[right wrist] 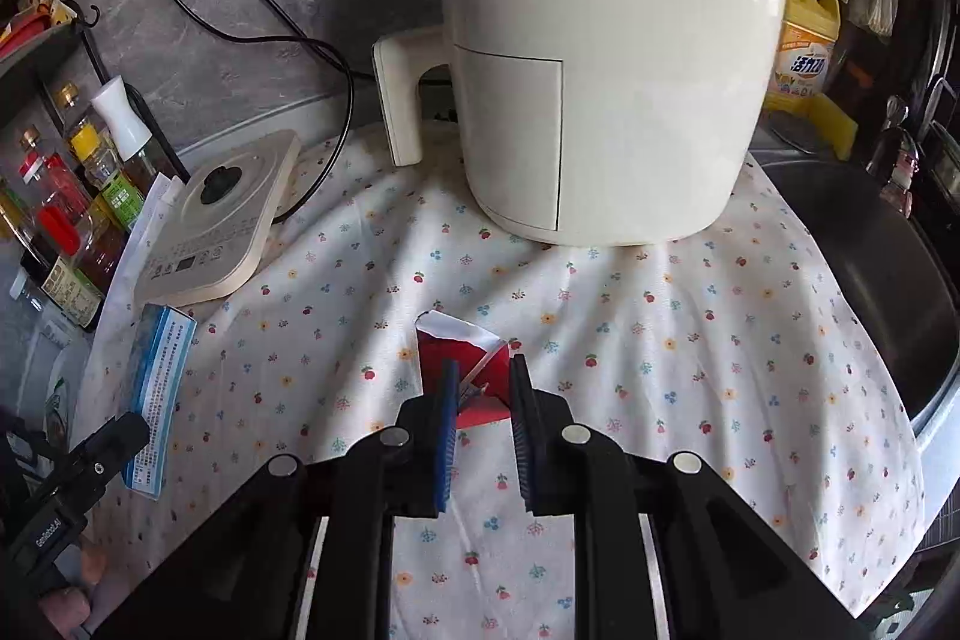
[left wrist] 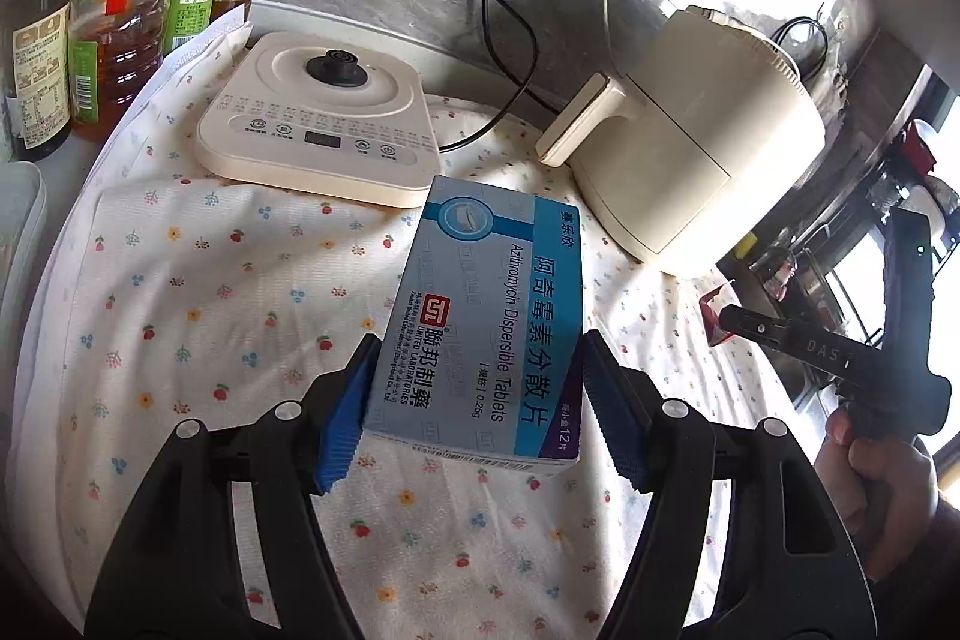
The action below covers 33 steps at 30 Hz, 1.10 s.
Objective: Collect trash
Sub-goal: 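Carry the medicine box and red wrapper with both grippers over the bin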
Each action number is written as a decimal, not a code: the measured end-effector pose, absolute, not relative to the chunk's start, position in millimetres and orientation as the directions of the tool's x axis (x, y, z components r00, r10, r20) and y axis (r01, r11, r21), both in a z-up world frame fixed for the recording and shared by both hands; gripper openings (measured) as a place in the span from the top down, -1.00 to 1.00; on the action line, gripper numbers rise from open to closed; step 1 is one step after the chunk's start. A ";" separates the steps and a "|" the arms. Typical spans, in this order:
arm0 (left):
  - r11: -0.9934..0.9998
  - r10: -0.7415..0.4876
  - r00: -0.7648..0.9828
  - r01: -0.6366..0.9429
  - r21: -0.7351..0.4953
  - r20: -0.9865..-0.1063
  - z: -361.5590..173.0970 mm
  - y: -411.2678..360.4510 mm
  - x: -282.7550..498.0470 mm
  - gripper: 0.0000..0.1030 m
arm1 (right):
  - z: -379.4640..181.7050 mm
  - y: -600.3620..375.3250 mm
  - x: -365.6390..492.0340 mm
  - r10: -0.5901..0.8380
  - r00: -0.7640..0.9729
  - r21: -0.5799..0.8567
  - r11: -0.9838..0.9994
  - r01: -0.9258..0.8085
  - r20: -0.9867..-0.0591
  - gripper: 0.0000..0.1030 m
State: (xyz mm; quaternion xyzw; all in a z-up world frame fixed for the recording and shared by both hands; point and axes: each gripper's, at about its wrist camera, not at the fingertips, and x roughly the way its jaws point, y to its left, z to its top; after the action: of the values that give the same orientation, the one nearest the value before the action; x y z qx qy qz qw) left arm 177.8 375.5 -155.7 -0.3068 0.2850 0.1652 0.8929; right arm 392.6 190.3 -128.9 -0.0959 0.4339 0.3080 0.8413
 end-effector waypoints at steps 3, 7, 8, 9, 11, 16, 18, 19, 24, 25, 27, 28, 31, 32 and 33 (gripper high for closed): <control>0.770 0.122 0.789 -0.458 -0.444 -0.603 -147.3 356.4 174.5 -0.30 | -117.1 161.7 382.0 0.453 0.440 0.119 0.789 -0.603 -0.775 0.67; 0.806 0.137 0.791 -0.439 -0.397 -0.596 -133.0 319.5 171.3 -0.30 | -94.8 114.7 369.9 0.507 0.422 0.186 0.777 -0.602 -0.752 0.67; 0.812 0.143 0.791 -0.438 -0.387 -0.595 -129.0 309.9 170.6 -0.30 | -88.7 103.5 365.4 0.515 0.425 0.188 0.772 -0.608 -0.744 0.67; 0.814 0.145 0.793 -0.436 -0.384 -0.592 -124.5 300.1 169.4 -0.30 | -82.3 91.1 360.6 0.524 0.427 0.189 0.766 -0.614 -0.736 0.67; 0.822 0.147 0.800 -0.426 -0.379 -0.582 -114.3 278.3 166.3 -0.30 | -69.9 62.9 350.4 0.541 0.435 0.196 0.760 -0.620 -0.719 0.67; 0.872 0.155 0.815 -0.379 -0.310 -0.559 -88.7 213.5 155.7 -0.30 | -47.2 -10.5 323.0 0.572 0.464 0.217 0.757 -0.616 -0.677 0.67; 0.883 0.164 0.816 -0.372 -0.287 -0.554 -80.3 188.1 148.5 -0.30 | -41.1 -40.5 311.5 0.572 0.476 0.220 0.763 -0.608 -0.669 0.67; 0.884 0.153 0.822 -0.361 -0.296 -0.548 -76.3 176.3 144.8 -0.30 | -37.5 -54.0 304.9 0.572 0.484 0.219 0.765 -0.605 -0.663 0.67; 0.913 0.110 0.837 -0.298 -0.278 -0.536 -66.8 111.9 132.1 -0.30 | -26.2 -126.1 273.0 0.569 0.532 0.220 0.785 -0.579 -0.627 0.67; 0.916 0.097 0.839 -0.285 -0.281 -0.536 -66.4 98.8 130.2 -0.30 | -25.4 -141.0 267.8 0.567 0.539 0.225 0.790 -0.571 -0.623 0.67; 0.927 0.074 0.841 -0.256 -0.274 -0.536 -66.3 71.9 127.0 -0.30 | -25.8 -170.1 256.7 0.558 0.553 0.224 0.800 -0.556 -0.619 0.67; 0.931 0.063 0.841 -0.243 -0.271 -0.538 -66.9 58.1 125.6 -0.30 | -26.9 -184.4 251.9 0.548 0.560 0.221 0.808 -0.546 -0.621 0.67; 0.937 0.019 0.838 -0.205 -0.282 -0.545 -70.4 22.0 123.5 -0.30 | -31.4 -228.2 240.1 0.524 0.573 0.230 0.831 -0.506 -0.630 0.67; 0.940 0.006 0.836 -0.192 -0.283 -0.549 -72.1 10.2 123.1 -0.30 | -33.5 -241.5 236.3 0.513 0.579 0.228 0.839 -0.494 -0.634 0.67; 0.942 -0.007 0.834 -0.179 -0.283 -0.552 -73.4 -3.2 122.7 -0.30 | -35.8 -254.8 233.0 0.502 0.583 0.227 0.847 -0.482 -0.638 0.67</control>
State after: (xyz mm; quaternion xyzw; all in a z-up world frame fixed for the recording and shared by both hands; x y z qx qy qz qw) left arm 122.7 -3.2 -73.4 -0.1636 0.2847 0.0456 0.9435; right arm 233.0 -254.8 -35.8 0.0144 0.3634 0.2765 0.8895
